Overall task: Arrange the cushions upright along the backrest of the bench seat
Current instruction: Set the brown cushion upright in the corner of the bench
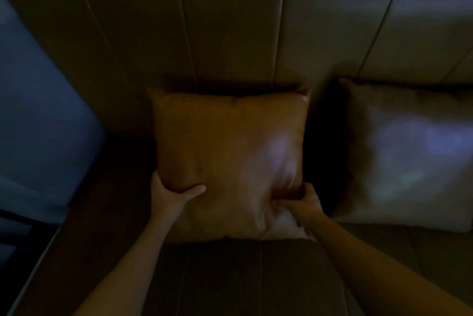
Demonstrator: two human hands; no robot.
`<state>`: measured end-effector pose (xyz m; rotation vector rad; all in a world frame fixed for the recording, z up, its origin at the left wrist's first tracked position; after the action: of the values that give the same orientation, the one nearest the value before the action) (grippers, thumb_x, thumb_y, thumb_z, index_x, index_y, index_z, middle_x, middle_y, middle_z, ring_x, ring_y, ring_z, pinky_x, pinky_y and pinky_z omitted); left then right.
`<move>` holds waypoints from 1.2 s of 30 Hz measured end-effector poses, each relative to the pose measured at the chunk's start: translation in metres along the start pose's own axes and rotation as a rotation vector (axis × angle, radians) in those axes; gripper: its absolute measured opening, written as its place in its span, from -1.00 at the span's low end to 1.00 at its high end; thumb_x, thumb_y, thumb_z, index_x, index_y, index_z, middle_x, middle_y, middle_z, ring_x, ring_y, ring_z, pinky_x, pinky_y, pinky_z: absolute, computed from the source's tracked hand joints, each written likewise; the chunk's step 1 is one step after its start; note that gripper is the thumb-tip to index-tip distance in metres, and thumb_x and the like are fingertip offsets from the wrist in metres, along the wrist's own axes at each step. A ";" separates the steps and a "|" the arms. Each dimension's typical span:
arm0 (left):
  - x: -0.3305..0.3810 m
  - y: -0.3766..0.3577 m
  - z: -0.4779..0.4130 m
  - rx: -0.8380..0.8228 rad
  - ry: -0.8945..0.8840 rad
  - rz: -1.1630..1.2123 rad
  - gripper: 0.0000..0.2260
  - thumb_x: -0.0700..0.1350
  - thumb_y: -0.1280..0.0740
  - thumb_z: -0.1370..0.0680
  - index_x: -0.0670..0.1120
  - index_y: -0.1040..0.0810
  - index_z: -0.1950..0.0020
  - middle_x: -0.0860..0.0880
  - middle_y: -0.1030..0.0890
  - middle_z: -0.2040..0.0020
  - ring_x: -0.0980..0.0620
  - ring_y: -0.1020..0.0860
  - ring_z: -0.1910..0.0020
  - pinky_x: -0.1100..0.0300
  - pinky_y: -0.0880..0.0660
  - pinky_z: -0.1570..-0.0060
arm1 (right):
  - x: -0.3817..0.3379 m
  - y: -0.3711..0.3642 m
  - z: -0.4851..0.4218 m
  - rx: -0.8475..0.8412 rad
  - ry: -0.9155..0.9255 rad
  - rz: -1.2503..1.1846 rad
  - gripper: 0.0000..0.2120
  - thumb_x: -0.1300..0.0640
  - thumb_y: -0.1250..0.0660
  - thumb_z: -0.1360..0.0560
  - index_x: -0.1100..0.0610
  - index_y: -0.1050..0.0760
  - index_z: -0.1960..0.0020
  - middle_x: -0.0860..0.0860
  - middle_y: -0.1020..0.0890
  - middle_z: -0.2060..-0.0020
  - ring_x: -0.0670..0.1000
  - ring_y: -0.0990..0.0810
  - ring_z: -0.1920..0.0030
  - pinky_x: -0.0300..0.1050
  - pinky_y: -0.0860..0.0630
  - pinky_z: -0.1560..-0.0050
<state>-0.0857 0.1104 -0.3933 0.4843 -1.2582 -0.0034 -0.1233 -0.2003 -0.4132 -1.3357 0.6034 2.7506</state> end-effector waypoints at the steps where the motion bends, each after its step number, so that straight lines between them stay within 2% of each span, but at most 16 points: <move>1: 0.006 -0.006 -0.007 -0.005 -0.016 -0.001 0.10 -0.05 -0.65 -0.19 -0.01 -0.07 -0.58 -0.07 -0.24 -0.53 -0.15 -0.24 -0.49 -0.15 -0.26 -0.38 | -0.005 0.004 -0.004 0.019 0.033 -0.006 -0.19 0.23 -0.61 -0.24 0.12 -0.30 -0.39 0.12 -0.51 -0.20 0.19 -0.48 -0.27 0.03 -0.49 -0.17; 4: 0.010 -0.026 -0.027 -0.053 0.024 -0.009 0.13 0.02 -0.64 -0.20 0.05 0.01 -0.59 -0.05 -0.20 -0.55 -0.16 -0.20 -0.51 -0.17 -0.23 -0.40 | -0.013 0.012 -0.023 0.058 0.074 -0.003 -0.29 0.20 -0.58 -0.28 0.10 -0.32 -0.33 0.03 -0.47 -0.05 0.18 -0.49 -0.22 0.05 -0.50 -0.13; 6: 0.001 -0.038 -0.037 -0.133 0.087 -0.042 0.19 0.19 -0.62 -0.14 0.13 0.05 -0.58 -0.02 -0.15 -0.57 -0.17 -0.15 -0.53 -0.24 -0.20 -0.41 | -0.010 0.012 -0.035 0.040 0.026 0.030 -0.29 0.18 -0.55 -0.33 0.09 -0.28 -0.38 0.04 -0.46 -0.05 0.20 -0.51 -0.18 0.12 -0.55 -0.14; 8: -0.012 -0.047 -0.044 -0.231 0.133 -0.100 0.17 0.30 -0.56 -0.13 0.21 0.06 -0.57 0.00 -0.10 -0.59 -0.18 -0.11 -0.54 -0.28 -0.18 -0.41 | -0.001 0.010 -0.042 -0.025 -0.071 0.061 -0.24 0.15 -0.52 -0.38 0.05 -0.19 -0.46 0.13 -0.47 -0.19 0.26 -0.50 -0.18 0.21 -0.60 0.00; 10: -0.020 -0.050 -0.048 -0.227 0.147 -0.090 0.04 0.22 -0.54 -0.27 0.23 0.05 -0.57 0.00 -0.06 -0.60 -0.18 -0.08 -0.55 -0.28 -0.16 -0.41 | 0.006 0.006 -0.045 -0.084 -0.121 0.067 -0.17 0.12 -0.50 -0.39 -0.01 -0.11 -0.51 0.14 -0.40 -0.35 0.31 -0.46 -0.25 0.14 -0.59 0.24; 11: -0.020 -0.052 -0.049 -0.216 0.152 -0.062 0.01 0.16 -0.54 -0.30 0.23 0.04 -0.57 0.00 -0.06 -0.60 -0.17 -0.09 -0.55 -0.28 -0.16 -0.41 | 0.007 0.004 -0.047 -0.098 -0.131 0.059 -0.14 0.11 -0.51 -0.39 -0.03 -0.08 -0.52 0.13 -0.37 -0.39 0.31 -0.44 -0.28 0.10 -0.57 0.29; 12: -0.018 -0.054 -0.051 -0.211 0.162 -0.041 0.03 0.13 -0.56 -0.29 0.23 0.04 -0.57 0.00 -0.06 -0.60 -0.17 -0.10 -0.55 -0.30 -0.16 -0.41 | 0.005 0.003 -0.048 -0.103 -0.143 0.036 -0.11 0.10 -0.52 -0.37 -0.06 -0.06 -0.53 0.13 -0.35 -0.42 0.32 -0.41 -0.32 0.13 -0.58 0.27; 15: -0.002 -0.057 -0.057 -0.220 0.204 0.007 0.11 0.09 -0.59 -0.24 0.23 0.09 -0.56 0.00 -0.06 -0.60 -0.20 -0.10 -0.54 -0.37 -0.15 -0.37 | -0.007 0.005 -0.054 -0.085 -0.148 -0.073 0.05 0.13 -0.57 -0.32 -0.12 0.05 -0.56 0.12 -0.23 -0.50 0.33 -0.26 -0.44 0.42 -0.49 -0.10; 18: 0.018 -0.056 -0.068 -0.250 0.236 0.048 0.19 0.10 -0.60 -0.18 0.23 0.14 -0.57 0.00 -0.05 -0.61 -0.23 -0.10 -0.55 -0.46 -0.15 -0.32 | -0.020 0.009 -0.056 -0.093 -0.123 -0.141 0.18 0.13 -0.61 -0.26 -0.22 0.15 -0.55 0.06 -0.13 -0.55 0.38 -0.19 -0.47 0.52 -0.44 -0.10; 22: 0.029 -0.062 -0.063 -0.326 0.204 0.055 0.21 0.14 -0.58 -0.05 0.19 0.02 -0.58 0.00 -0.17 -0.57 -0.20 -0.17 -0.52 -0.46 -0.17 -0.31 | -0.014 0.002 -0.056 -0.057 -0.044 -0.168 0.10 0.14 -0.64 -0.21 -0.23 -0.04 -0.52 0.04 -0.29 -0.47 0.32 -0.28 -0.43 0.41 -0.56 0.04; 25: 0.027 -0.058 -0.052 -0.289 0.142 0.068 0.17 0.15 -0.57 -0.07 0.21 -0.02 -0.57 0.02 -0.21 -0.55 -0.17 -0.22 -0.50 -0.39 -0.23 -0.32 | -0.009 -0.003 -0.057 -0.018 0.036 -0.193 0.09 0.06 -0.67 -0.11 -0.23 -0.13 -0.48 0.00 -0.39 -0.42 0.26 -0.33 -0.42 0.42 -0.53 -0.05; 27: 0.028 -0.054 -0.052 -0.267 0.105 0.050 0.20 0.25 -0.55 -0.02 0.23 -0.03 -0.56 0.02 -0.20 -0.56 -0.17 -0.22 -0.50 -0.37 -0.24 -0.33 | -0.012 -0.003 -0.056 0.002 0.065 -0.196 0.04 0.06 -0.65 -0.15 -0.20 -0.16 -0.48 0.00 -0.41 -0.40 0.23 -0.35 -0.42 0.36 -0.56 -0.06; 30: 0.031 -0.054 -0.060 -0.240 0.067 0.057 0.16 0.33 -0.52 -0.04 0.26 -0.03 -0.55 0.03 -0.19 -0.56 -0.16 -0.21 -0.51 -0.36 -0.23 -0.34 | -0.016 -0.002 -0.058 0.035 0.080 -0.204 -0.02 0.11 -0.61 -0.26 -0.19 -0.13 -0.50 0.00 -0.40 -0.41 0.23 -0.38 -0.39 0.27 -0.62 0.04; 33: 0.030 -0.060 -0.071 -0.215 0.075 -0.005 0.03 0.31 -0.50 -0.22 0.26 0.01 -0.56 0.02 -0.14 -0.57 -0.17 -0.19 -0.51 -0.35 -0.24 -0.34 | -0.018 -0.003 -0.059 0.007 0.048 -0.115 -0.03 0.10 -0.56 -0.34 -0.17 -0.04 -0.54 0.04 -0.39 -0.40 0.19 -0.54 -0.16 0.02 -0.61 0.36; 34: 0.027 -0.061 -0.073 -0.214 0.084 -0.025 0.00 0.28 -0.48 -0.28 0.25 0.04 -0.57 0.01 -0.12 -0.58 -0.18 -0.18 -0.52 -0.34 -0.23 -0.34 | -0.019 -0.002 -0.058 -0.001 0.039 -0.076 -0.03 0.09 -0.54 -0.36 -0.16 0.00 -0.55 0.06 -0.39 -0.41 0.17 -0.55 -0.13 -0.02 -0.56 0.39; 36: 0.022 -0.063 -0.078 -0.211 0.115 -0.029 -0.02 0.25 -0.47 -0.34 0.25 0.09 -0.57 0.00 -0.09 -0.59 -0.19 -0.15 -0.53 -0.34 -0.21 -0.36 | -0.022 -0.002 -0.059 -0.015 0.021 -0.007 0.02 0.03 -0.54 -0.36 -0.19 0.08 -0.56 0.07 -0.34 -0.45 0.28 -0.50 -0.23 0.07 -0.59 0.27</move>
<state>0.0091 0.0751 -0.4131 0.3158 -1.1238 -0.1297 -0.0649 -0.2164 -0.4299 -1.3689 0.5785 2.7445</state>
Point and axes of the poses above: each hand's wrist, its own z-axis away from the middle knuckle, its own y-axis out of the back of the hand, x = y × z, the point moved 5 cm from there along -z, towards the middle knuckle
